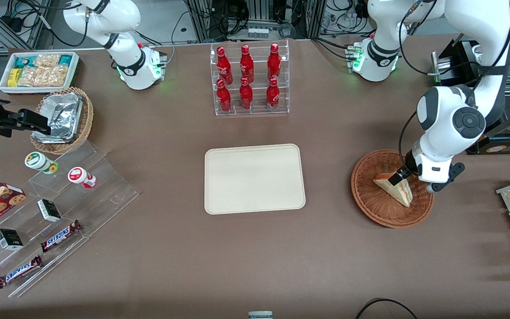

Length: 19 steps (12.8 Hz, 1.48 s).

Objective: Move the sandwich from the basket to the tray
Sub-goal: 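Lower the left gripper and close it on the wrapped sandwich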

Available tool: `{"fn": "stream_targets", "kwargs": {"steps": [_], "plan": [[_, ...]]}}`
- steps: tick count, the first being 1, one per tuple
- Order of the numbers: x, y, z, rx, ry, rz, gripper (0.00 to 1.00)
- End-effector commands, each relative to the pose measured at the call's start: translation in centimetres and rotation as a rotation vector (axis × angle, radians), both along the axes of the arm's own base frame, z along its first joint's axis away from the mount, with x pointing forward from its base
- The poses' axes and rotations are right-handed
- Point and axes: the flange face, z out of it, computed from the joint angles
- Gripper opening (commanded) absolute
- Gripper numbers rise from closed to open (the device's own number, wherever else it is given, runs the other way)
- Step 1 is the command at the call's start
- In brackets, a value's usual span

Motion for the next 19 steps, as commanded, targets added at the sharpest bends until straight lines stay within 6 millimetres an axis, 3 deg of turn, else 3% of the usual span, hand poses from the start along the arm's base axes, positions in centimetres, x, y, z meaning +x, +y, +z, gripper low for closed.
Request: {"fn": "stream_targets", "kwargs": {"steps": [1,5,6,9,10,12,14,17,19], "plan": [[0.3,0.2,-1.7,0.009,-0.013,0.023,1.0],[0.4,0.3,-4.0,0.008,-0.004,0.026,1.0],[0.4,0.2,-4.4,0.009,0.004,0.024,0.95],[0.3,0.3,-4.9,0.011,0.013,0.023,0.14],[0.3,0.5,-4.8,0.01,0.013,0.027,0.0],[0.4,0.5,-4.6,0.01,0.01,0.024,0.0],[0.6,0.6,-2.5,0.011,-0.004,0.024,0.0],[2.6,-0.7,3.3,0.019,0.041,0.002,0.0],[4.0,-3.5,7.8,0.028,0.096,-0.054,0.0]]}}
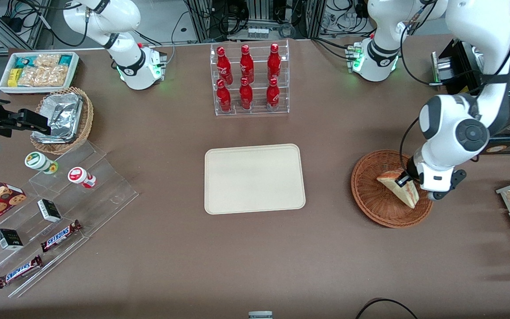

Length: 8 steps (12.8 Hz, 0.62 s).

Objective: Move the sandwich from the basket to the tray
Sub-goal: 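Lower the left gripper and close it on the wrapped sandwich, then lift the sandwich and carry it over the white tray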

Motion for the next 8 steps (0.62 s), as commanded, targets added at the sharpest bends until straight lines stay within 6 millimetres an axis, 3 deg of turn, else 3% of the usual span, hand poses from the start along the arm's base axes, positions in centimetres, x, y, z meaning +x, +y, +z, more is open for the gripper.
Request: {"fn": "stream_targets", "kwargs": {"steps": [1,2,4,8], "plan": [[1.8,-4.7,6.5,0.023,0.048,-0.076,0.0],[2.1,-7.0,8.0,0.027,0.064,-0.109,0.0],[1.3,-13.3,8.6,0.03,0.06,-0.205,0.0],[-1.0,-25.0,5.2,0.03,0.083,-0.376,0.0]]}}
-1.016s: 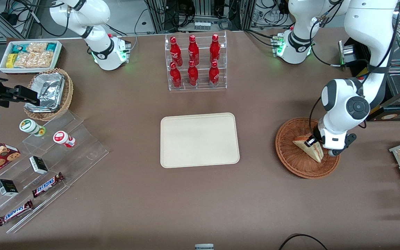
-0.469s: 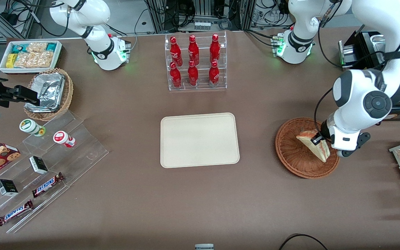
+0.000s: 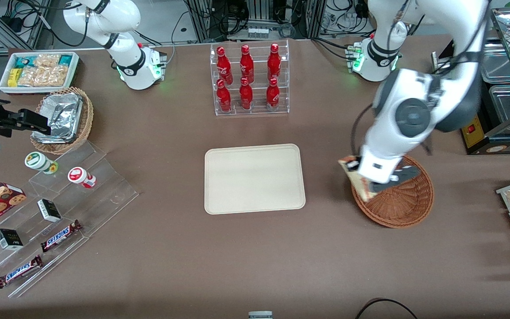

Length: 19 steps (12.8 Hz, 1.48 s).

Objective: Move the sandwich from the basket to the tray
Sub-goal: 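Lift the sandwich and carry it over the white tray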

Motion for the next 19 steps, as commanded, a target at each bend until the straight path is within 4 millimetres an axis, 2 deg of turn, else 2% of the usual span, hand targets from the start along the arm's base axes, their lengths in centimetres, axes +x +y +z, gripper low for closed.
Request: {"fn": "stream_targets", "kwargs": {"steps": [1,4,9,10,12,15,18,19], "plan": [[0.1,-6.4,-2.8,0.015,0.018,-0.081,0.0],[-1.2,-13.5,-5.8,-0.035,0.025,-0.142,0.0],[-5.0,-22.1,-10.1,-0.115,-0.078,-0.239,0.0],[-5.1,-22.6,-11.0,-0.127,-0.097,-0.226,0.0],[-7.3,-24.9,-12.9,-0.123,-0.089,-0.257,0.0],[-8.2,-25.9,-14.3,-0.131,-0.098,-0.263,0.0],[-10.0,-27.5,-14.9,-0.126,-0.088,-0.286,0.0],[-10.1,-27.4,-15.9,-0.114,-0.082,-0.285,0.0]]}}
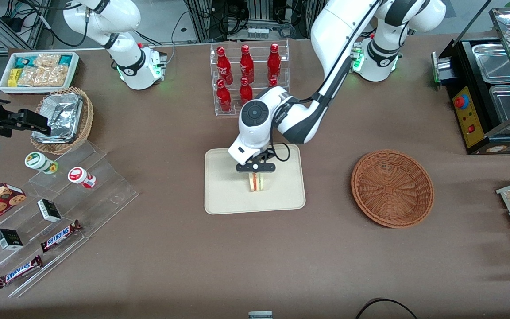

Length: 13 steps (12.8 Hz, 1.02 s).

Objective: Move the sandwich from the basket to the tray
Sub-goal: 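Lower the sandwich onto the tray and open the left gripper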

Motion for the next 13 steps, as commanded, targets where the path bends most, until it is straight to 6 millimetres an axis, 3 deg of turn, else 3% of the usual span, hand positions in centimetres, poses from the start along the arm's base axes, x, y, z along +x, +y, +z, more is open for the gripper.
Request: {"fn": "stream_targets", "kwargs": {"steps": [1,3,6,9,11,13], "plan": [[-0.2,-0.8,-1.0,0.004,-0.005,0.016,0.0],[-0.3,-0.8,-1.1,0.007,-0.005,0.006,0.99],[0.2,-0.6,0.0,-0.004,-0.006,0.026,1.0],[1.0,0.7,4.0,0.017,-0.004,0.079,1.0],[2.0,2.9,8.1,0.041,-0.01,0.126,1.0],[3.6,6.6,12.6,0.084,-0.005,0.177,1.0]]}}
